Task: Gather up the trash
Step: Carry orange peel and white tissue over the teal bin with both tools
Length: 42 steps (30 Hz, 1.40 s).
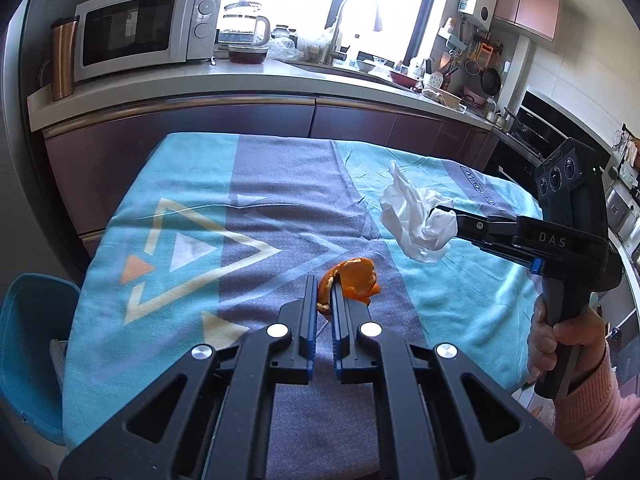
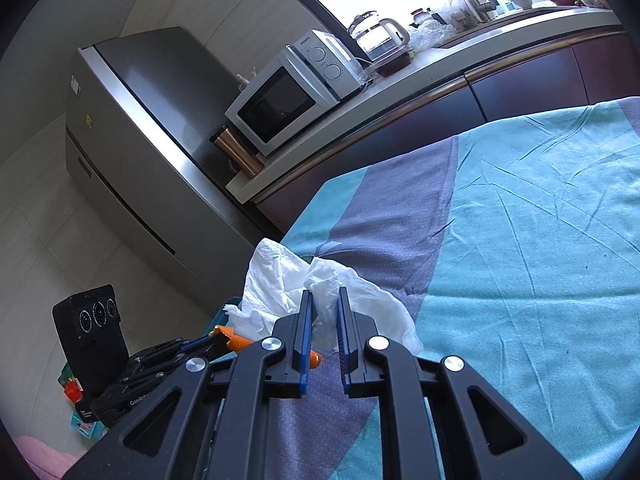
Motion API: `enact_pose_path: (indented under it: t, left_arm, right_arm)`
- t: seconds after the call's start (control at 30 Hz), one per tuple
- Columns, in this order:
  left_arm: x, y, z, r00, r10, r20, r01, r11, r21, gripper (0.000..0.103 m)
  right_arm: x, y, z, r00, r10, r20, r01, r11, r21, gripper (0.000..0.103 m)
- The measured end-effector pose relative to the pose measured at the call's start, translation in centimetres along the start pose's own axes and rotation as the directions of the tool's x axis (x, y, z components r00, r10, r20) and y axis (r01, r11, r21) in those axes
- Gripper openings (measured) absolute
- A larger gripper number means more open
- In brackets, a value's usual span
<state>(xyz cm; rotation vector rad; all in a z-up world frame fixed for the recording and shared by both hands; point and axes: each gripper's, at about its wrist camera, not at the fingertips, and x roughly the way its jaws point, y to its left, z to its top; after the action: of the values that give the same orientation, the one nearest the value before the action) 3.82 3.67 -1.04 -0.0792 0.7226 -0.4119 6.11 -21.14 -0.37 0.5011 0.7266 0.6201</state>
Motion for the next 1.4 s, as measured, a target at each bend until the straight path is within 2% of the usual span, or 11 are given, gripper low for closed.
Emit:
enact_pose_path:
  t: [0.33,0.83,1.4]
  left_arm:
    - [-4.0,2.5,-0.2,0.998,0.038,0.059,-0.035,0.999,-0.041,0.007]
    - [-7.9,6.9,-1.2,0.988,0.129,0.089,-0.118,0.986,-0.120,0.007]
    - [-11.9,11.8,-2.5,0.964,0.236,0.121,-0.208,0.956,-0.206,0.007]
  right_arm:
    - [1.5,2.5,-0.1,0.999,0.044,-0.016,-0.045,0.999,-0.029,0.011]
    - [5.2,6.1,-0.8,0.990,0.109,-0.086,-0.114,0.991,-0.067,0.011]
    - [9.2,10.0,-1.4,0.974,0.160,-0.163,-0.180,0.977,-0.116,0.011]
